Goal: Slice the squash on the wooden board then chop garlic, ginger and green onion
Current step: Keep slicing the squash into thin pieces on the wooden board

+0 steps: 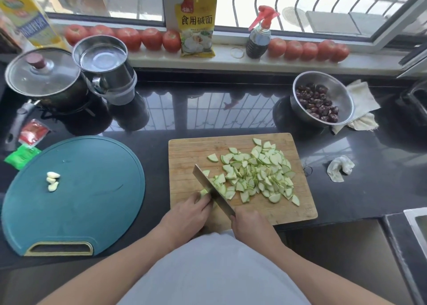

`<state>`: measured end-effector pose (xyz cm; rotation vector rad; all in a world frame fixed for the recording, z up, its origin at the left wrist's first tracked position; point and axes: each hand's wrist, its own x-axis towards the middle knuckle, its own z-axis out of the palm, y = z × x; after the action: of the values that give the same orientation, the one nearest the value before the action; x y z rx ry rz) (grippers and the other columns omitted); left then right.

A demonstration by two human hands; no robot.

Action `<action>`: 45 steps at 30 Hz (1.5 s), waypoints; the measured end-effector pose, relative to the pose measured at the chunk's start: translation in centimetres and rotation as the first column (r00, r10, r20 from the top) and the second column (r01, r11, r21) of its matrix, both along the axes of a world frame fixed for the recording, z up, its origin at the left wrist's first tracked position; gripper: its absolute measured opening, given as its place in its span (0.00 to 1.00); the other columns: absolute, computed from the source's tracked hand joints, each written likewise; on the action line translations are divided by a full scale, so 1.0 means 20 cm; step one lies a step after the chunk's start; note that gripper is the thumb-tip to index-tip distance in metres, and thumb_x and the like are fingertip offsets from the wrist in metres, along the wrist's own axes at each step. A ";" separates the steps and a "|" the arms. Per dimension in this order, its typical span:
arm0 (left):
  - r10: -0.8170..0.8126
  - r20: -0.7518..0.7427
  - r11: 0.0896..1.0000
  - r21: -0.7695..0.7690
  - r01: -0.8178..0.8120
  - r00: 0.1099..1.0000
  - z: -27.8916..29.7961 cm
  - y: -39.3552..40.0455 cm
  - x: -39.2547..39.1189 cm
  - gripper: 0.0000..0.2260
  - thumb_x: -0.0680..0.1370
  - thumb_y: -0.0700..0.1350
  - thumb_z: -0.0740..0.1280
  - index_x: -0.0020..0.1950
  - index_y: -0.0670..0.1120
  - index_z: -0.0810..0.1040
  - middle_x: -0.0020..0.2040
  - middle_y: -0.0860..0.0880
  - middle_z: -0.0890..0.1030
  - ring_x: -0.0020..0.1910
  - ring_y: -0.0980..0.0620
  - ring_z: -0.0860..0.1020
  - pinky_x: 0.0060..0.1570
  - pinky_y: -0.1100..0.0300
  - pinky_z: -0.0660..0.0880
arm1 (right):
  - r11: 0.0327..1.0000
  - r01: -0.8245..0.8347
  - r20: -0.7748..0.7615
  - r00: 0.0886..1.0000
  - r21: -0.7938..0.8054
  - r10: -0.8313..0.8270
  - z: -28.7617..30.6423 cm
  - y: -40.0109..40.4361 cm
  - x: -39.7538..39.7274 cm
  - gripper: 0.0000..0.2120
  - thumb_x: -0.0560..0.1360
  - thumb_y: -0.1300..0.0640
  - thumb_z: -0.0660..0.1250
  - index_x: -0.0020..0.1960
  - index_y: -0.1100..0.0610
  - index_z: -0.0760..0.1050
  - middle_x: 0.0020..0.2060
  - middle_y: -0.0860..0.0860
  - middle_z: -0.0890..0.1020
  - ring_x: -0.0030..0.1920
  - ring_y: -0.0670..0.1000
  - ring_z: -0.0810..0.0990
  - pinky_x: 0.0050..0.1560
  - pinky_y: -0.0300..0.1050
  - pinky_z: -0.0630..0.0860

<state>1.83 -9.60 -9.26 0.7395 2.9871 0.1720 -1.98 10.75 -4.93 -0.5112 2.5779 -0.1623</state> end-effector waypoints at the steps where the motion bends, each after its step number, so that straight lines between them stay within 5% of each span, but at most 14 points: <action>1: -0.004 0.000 1.000 -0.009 0.004 1.000 0.00 0.00 0.00 0.21 0.71 0.41 0.73 0.64 0.42 0.81 0.61 0.46 0.81 0.48 0.47 0.81 0.35 0.57 0.81 | 1.000 -0.003 -0.013 1.000 -0.004 0.003 -0.01 -0.02 -0.01 0.08 0.79 0.56 0.59 0.42 0.53 0.65 0.33 0.54 0.76 0.33 0.58 0.76 0.31 0.47 0.66; 5: -0.016 -0.003 0.999 -0.030 0.016 1.000 0.00 0.00 0.00 0.19 0.76 0.40 0.63 0.66 0.42 0.78 0.61 0.44 0.79 0.51 0.45 0.79 0.43 0.55 0.81 | 1.000 0.003 -0.058 0.998 0.014 -0.002 -0.04 -0.12 -0.06 0.05 0.79 0.58 0.59 0.44 0.56 0.70 0.35 0.55 0.80 0.35 0.57 0.80 0.30 0.45 0.68; 11: -0.017 -0.005 0.999 -0.030 0.017 1.000 0.01 -0.01 0.01 0.17 0.70 0.42 0.73 0.59 0.42 0.82 0.58 0.45 0.81 0.50 0.46 0.81 0.39 0.56 0.81 | 0.990 0.086 -0.015 0.996 -0.113 -0.088 0.02 -0.04 -0.04 0.08 0.80 0.52 0.59 0.45 0.55 0.69 0.30 0.50 0.72 0.31 0.55 0.71 0.31 0.48 0.65; 19: 0.003 0.016 0.999 -0.033 -0.002 1.000 0.03 0.00 0.00 0.22 0.65 0.40 0.77 0.59 0.42 0.83 0.56 0.46 0.82 0.50 0.46 0.82 0.38 0.57 0.81 | 0.997 0.063 0.046 0.997 -0.053 -0.060 0.06 0.03 0.01 0.09 0.81 0.51 0.56 0.46 0.55 0.71 0.35 0.54 0.78 0.36 0.57 0.77 0.37 0.53 0.76; 28: -0.001 0.054 0.998 -0.060 0.005 0.999 0.03 0.00 0.01 0.20 0.73 0.45 0.75 0.64 0.43 0.80 0.57 0.46 0.80 0.50 0.46 0.80 0.38 0.56 0.81 | 1.000 0.016 -0.002 1.000 -0.008 -0.016 -0.06 -0.12 -0.06 0.05 0.80 0.57 0.59 0.45 0.55 0.69 0.36 0.55 0.79 0.36 0.58 0.79 0.31 0.46 0.68; 35: -0.006 0.037 0.997 -0.076 0.009 0.999 0.04 0.00 0.01 0.18 0.70 0.40 0.73 0.60 0.43 0.83 0.55 0.47 0.82 0.50 0.47 0.82 0.39 0.57 0.82 | 0.987 0.051 -0.009 0.999 -0.154 -0.053 0.04 -0.06 -0.03 0.06 0.79 0.54 0.60 0.46 0.54 0.69 0.27 0.48 0.68 0.29 0.54 0.71 0.30 0.46 0.63; 45: -0.001 0.083 0.999 -0.034 0.003 0.997 0.06 0.00 0.01 0.18 0.68 0.38 0.74 0.57 0.43 0.83 0.52 0.47 0.81 0.47 0.47 0.81 0.34 0.56 0.81 | 1.000 0.008 0.009 1.000 0.027 -0.009 0.05 0.04 0.04 0.06 0.80 0.54 0.57 0.46 0.54 0.70 0.35 0.53 0.78 0.37 0.57 0.77 0.32 0.48 0.68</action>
<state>2.03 -9.58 -8.08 0.7135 2.9030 0.1478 -1.26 11.46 -4.02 -0.4886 2.5706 -0.1324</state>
